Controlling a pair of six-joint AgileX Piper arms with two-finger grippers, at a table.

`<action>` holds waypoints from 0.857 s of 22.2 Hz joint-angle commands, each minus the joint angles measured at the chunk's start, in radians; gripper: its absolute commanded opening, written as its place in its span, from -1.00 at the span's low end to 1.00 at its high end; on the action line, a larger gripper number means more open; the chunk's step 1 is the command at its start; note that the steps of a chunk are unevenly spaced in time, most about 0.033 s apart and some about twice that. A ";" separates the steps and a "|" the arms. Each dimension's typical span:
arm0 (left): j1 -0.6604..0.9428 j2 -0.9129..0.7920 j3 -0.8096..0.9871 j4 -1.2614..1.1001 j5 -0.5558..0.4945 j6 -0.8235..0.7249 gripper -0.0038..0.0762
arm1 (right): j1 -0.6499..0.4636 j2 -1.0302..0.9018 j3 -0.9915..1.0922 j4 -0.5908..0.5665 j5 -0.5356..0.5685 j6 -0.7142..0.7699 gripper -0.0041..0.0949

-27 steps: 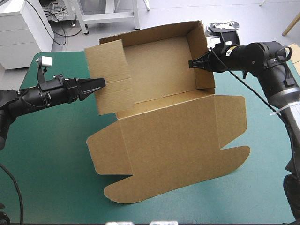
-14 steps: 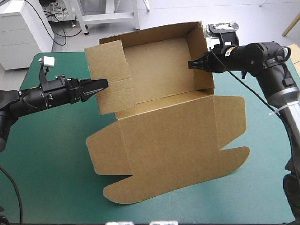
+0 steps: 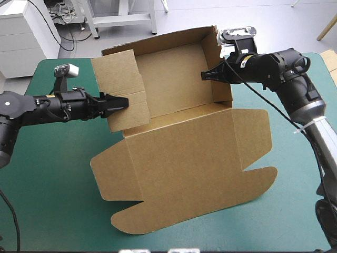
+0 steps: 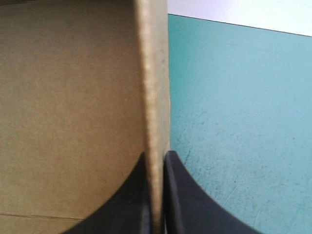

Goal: Fold the box

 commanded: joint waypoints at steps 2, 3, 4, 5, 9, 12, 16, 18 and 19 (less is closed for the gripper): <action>-0.143 -0.030 -0.114 0.204 -0.141 -0.253 0.61 | 0.013 -0.041 -0.032 0.014 -0.082 0.021 -0.94; -0.174 -0.030 -0.127 0.273 -0.172 -0.319 0.57 | 0.019 -0.041 -0.032 0.007 -0.085 0.021 -0.94; -0.231 -0.030 -0.139 0.403 -0.224 -0.437 0.51 | 0.038 -0.041 -0.032 -0.018 -0.084 0.041 -0.95; -0.256 -0.030 -0.139 0.458 -0.248 -0.488 0.48 | 0.049 -0.041 -0.032 -0.047 -0.084 0.061 -0.94; -0.347 -0.014 -0.139 0.655 -0.320 -0.698 0.46 | 0.100 -0.041 -0.032 -0.165 -0.084 0.131 -0.94; -0.360 0.006 -0.139 0.695 -0.373 -0.773 0.46 | 0.138 -0.041 -0.032 -0.174 -0.084 0.133 -0.94; -0.360 0.029 -0.139 0.708 -0.366 -0.802 0.46 | 0.215 -0.041 -0.032 -0.296 -0.088 0.201 -0.94; -0.360 0.034 -0.139 0.710 -0.374 -0.804 0.46 | 0.244 -0.041 -0.032 -0.351 -0.086 0.232 -0.94; -0.360 0.034 -0.139 0.717 -0.376 -0.807 0.46 | 0.251 -0.041 -0.032 -0.365 -0.086 0.238 -0.94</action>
